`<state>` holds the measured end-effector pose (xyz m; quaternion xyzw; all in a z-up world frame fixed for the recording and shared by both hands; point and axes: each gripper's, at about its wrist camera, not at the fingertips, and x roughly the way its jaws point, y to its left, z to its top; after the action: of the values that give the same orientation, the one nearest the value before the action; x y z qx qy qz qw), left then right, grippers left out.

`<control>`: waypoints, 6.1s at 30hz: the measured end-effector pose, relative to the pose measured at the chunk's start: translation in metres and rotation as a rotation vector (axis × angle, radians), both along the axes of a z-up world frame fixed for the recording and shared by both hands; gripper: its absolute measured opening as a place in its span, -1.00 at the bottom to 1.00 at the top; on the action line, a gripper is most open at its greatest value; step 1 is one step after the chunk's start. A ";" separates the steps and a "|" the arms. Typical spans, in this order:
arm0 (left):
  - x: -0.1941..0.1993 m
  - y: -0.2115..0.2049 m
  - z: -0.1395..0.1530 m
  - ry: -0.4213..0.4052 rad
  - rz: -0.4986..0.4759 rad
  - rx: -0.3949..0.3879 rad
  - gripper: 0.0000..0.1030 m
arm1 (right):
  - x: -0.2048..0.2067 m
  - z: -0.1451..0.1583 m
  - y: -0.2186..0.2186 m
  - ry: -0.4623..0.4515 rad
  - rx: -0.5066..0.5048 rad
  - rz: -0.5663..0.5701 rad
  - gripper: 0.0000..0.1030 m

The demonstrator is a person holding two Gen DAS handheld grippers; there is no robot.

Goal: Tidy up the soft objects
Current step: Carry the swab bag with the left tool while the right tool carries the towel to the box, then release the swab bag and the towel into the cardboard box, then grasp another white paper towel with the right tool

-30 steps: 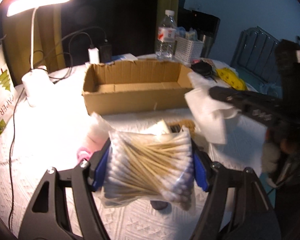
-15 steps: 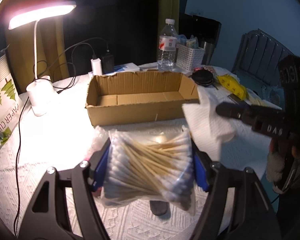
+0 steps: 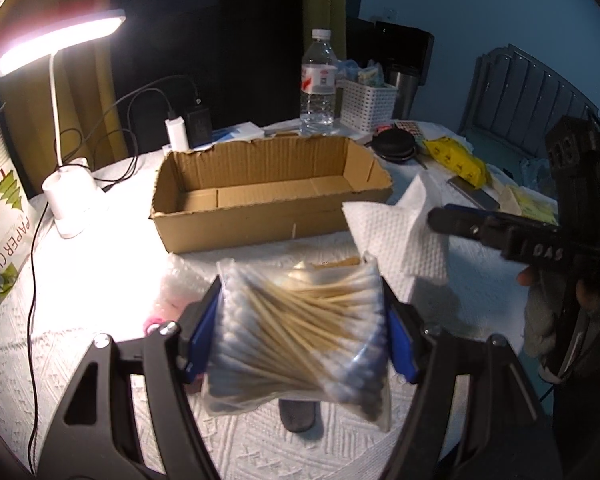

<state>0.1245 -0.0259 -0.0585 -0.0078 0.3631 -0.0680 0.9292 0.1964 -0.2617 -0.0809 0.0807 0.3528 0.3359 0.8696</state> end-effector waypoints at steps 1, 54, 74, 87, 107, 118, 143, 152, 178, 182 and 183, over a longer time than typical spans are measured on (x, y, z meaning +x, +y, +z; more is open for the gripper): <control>0.000 0.000 0.000 0.000 0.003 0.002 0.38 | -0.001 0.003 -0.003 -0.011 0.016 -0.001 0.12; 0.095 0.022 0.058 -0.175 0.037 0.004 0.38 | 0.072 0.101 0.021 -0.280 0.048 0.022 -0.95; 0.179 -0.006 -0.013 0.051 0.019 -0.003 0.39 | 0.142 -0.020 0.065 -0.058 -0.149 0.069 -0.95; 0.199 -0.013 -0.034 0.161 0.023 -0.031 0.47 | 0.130 -0.011 0.044 -0.068 -0.140 0.110 -0.17; 0.168 -0.014 -0.008 0.103 -0.007 -0.032 0.73 | 0.088 0.012 0.013 -0.109 -0.160 0.023 -0.16; 0.122 -0.001 0.003 0.054 -0.006 -0.052 0.73 | 0.048 0.021 0.025 -0.125 -0.165 0.037 -0.16; 0.047 0.049 -0.024 0.068 0.067 -0.102 0.73 | 0.004 -0.018 0.072 -0.036 -0.207 0.108 0.27; 0.039 0.064 -0.030 0.070 0.087 -0.115 0.73 | 0.002 -0.036 0.102 -0.013 -0.270 0.149 0.28; 0.058 0.011 -0.056 0.170 0.029 -0.051 0.73 | 0.004 -0.035 0.028 -0.037 -0.203 0.026 -0.84; 0.067 0.014 -0.071 0.223 0.070 -0.046 0.73 | 0.006 -0.037 0.013 -0.030 -0.184 0.008 -0.84; 0.069 0.015 -0.075 0.237 0.072 -0.057 0.73 | 0.007 -0.037 0.010 -0.028 -0.180 0.003 -0.84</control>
<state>0.1932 -0.0110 -0.1334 -0.0554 0.4676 -0.0435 0.8811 0.2030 -0.2515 -0.1182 -0.0029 0.3695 0.3052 0.8777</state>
